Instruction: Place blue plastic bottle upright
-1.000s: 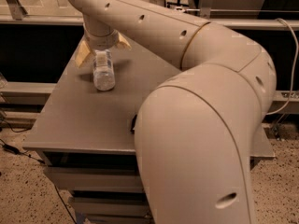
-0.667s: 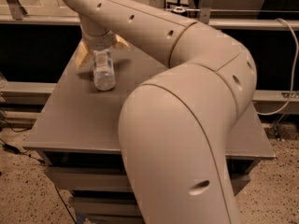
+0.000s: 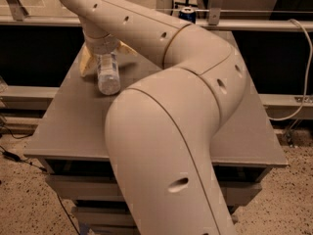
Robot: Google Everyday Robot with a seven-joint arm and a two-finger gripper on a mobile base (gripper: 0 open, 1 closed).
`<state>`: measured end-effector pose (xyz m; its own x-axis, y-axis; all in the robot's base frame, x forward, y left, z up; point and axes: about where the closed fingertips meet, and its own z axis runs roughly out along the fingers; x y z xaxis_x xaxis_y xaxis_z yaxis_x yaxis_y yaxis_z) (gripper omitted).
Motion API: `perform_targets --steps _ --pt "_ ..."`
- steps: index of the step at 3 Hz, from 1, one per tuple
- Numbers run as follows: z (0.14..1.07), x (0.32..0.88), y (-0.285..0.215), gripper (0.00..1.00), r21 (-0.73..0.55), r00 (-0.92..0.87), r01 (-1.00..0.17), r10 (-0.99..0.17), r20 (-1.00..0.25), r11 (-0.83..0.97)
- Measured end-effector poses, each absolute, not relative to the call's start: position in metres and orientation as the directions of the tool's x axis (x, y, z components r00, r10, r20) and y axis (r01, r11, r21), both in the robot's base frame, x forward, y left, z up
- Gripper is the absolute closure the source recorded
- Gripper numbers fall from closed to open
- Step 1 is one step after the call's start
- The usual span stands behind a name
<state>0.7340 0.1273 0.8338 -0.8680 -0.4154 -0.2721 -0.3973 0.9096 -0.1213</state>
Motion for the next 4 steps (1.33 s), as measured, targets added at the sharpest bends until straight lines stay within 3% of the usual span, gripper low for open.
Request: perform_targets --steps 1,4 --pt "0.833 0.737 0.128 0.01 -0.129 -0.888 -0.361 -0.383 -0.255 0.924" --pt "0.845 0.746 0.124 0.68 -0.161 -0.897 -0.305 -0.340 -0.282 0.939"
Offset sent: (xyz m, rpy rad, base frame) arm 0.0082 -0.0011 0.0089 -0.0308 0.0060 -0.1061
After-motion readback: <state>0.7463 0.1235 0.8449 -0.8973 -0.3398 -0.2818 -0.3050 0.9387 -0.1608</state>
